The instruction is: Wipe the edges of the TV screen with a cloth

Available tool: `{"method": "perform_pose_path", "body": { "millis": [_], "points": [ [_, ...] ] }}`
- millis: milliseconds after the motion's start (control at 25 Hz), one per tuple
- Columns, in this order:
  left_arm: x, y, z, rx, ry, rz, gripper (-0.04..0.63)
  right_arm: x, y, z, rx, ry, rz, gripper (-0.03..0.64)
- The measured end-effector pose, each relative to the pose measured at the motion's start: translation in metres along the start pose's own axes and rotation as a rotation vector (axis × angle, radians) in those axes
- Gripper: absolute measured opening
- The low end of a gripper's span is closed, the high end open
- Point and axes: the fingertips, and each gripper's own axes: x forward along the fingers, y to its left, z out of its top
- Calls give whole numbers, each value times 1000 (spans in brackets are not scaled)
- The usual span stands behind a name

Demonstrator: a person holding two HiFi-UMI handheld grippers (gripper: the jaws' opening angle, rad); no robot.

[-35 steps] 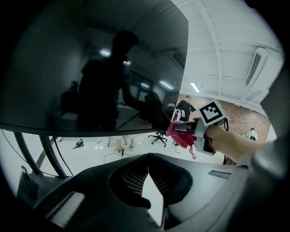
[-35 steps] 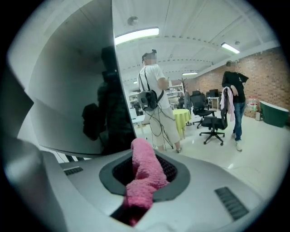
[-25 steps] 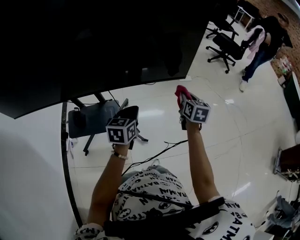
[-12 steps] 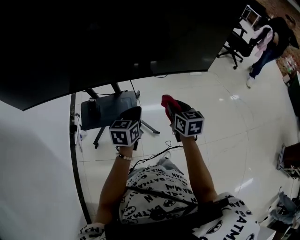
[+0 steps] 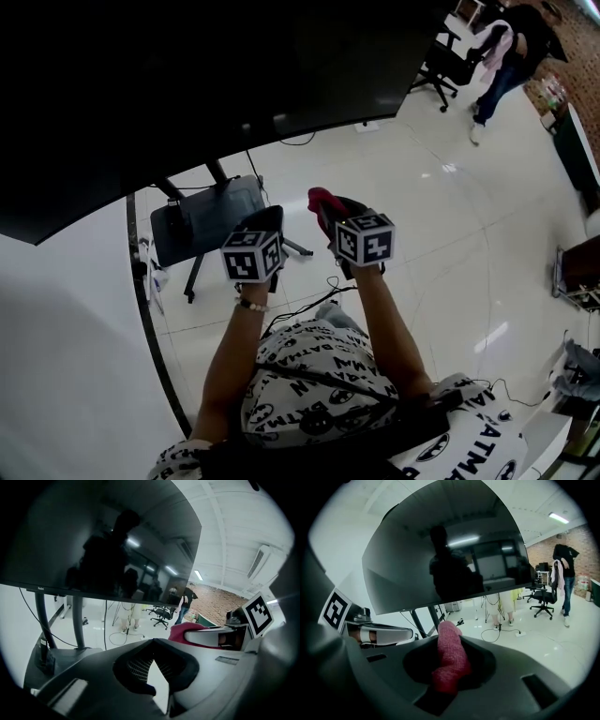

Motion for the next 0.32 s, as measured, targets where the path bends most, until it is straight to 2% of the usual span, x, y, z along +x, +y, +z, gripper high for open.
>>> {"method": "perform_pose_path", "body": {
  "millis": [320],
  "points": [
    [9, -17, 9, 9, -8, -57, -14, -19, -17, 1, 19, -20, -50, 80]
  ]
}}
